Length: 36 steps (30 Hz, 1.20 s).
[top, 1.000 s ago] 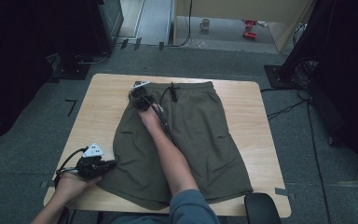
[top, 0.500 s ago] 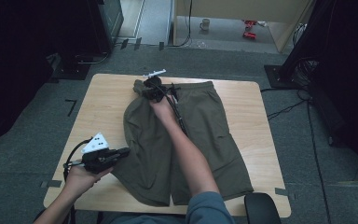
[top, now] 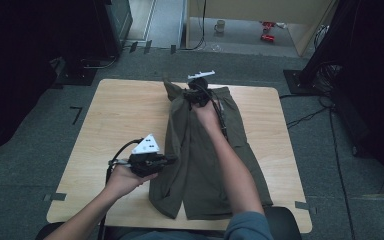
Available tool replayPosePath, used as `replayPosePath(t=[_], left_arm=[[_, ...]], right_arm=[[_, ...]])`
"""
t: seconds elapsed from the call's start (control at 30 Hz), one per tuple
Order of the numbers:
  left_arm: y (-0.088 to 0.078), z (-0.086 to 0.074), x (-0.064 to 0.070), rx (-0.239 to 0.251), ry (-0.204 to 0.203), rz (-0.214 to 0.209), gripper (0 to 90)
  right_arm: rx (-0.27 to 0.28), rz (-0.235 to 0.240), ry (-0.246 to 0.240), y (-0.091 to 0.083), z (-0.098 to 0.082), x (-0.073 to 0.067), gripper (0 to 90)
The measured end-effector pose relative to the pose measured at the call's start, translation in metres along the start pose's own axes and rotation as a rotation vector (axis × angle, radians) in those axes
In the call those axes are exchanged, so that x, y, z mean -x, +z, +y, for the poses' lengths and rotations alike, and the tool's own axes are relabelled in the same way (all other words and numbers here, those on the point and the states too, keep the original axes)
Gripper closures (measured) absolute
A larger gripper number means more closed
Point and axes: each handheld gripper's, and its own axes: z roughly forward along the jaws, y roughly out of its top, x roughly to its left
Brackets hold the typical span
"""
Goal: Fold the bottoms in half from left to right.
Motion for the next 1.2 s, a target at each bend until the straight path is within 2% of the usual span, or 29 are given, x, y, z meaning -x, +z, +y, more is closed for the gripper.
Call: replayPosePath(t=[0.07, 0.1, 0.13, 0.2, 0.3, 0.37, 0.47, 0.57, 0.73, 0.97, 1.1, 1.2], left_arm=[[0.013, 0.004, 0.005, -0.012, 0.010, -0.017, 89.1], [0.019, 0.006, 0.007, -0.018, 0.013, -0.025, 89.0], [0.025, 0.007, 0.010, -0.026, 0.015, -0.034, 89.0], [0.040, 0.008, 0.015, -0.043, 0.038, -0.040, 88.9], [0.057, 0.005, 0.020, -0.077, 0.055, -0.047, 88.9], [0.071, 0.002, 0.021, -0.110, 0.058, -0.052, 88.8], [0.091, -0.006, 0.017, -0.166, 0.039, -0.058, 88.8], [0.097, -0.010, 0.014, -0.189, 0.028, -0.058, 88.7], [0.105, -0.019, 0.004, -0.229, 0.003, -0.046, 88.7], [0.104, -0.027, -0.011, -0.262, -0.012, -0.040, 88.7], [0.096, -0.030, -0.023, -0.264, -0.003, -0.021, 88.7], [0.088, -0.034, -0.034, -0.262, -0.024, -0.011, 88.6]], right_arm=[[-0.005, -0.018, 0.005, -0.008, -0.005, 0.011, 89.3], [-0.009, -0.034, 0.014, -0.014, -0.011, 0.023, 89.3], [-0.009, -0.034, 0.014, -0.014, -0.011, 0.023, 89.3], [-0.029, -0.052, 0.024, -0.018, -0.016, 0.035, 89.2], [-0.062, -0.094, 0.006, -0.019, -0.025, 0.047, 89.2], [-0.091, -0.125, 0.012, -0.017, -0.036, 0.058, 89.2], [-0.115, -0.146, 0.019, -0.013, -0.045, 0.066, 89.1], [-0.145, -0.184, -0.002, -0.007, -0.054, 0.071, 89.0], [-0.192, -0.213, -0.027, 0.001, -0.063, 0.077, 88.8], [-0.216, -0.202, 0.007, 0.009, -0.076, 0.083, 88.6], [-0.216, -0.193, 0.021, 0.012, -0.078, 0.083, 88.4], [-0.214, -0.187, 0.019, 0.013, -0.078, 0.081, 88.4]])
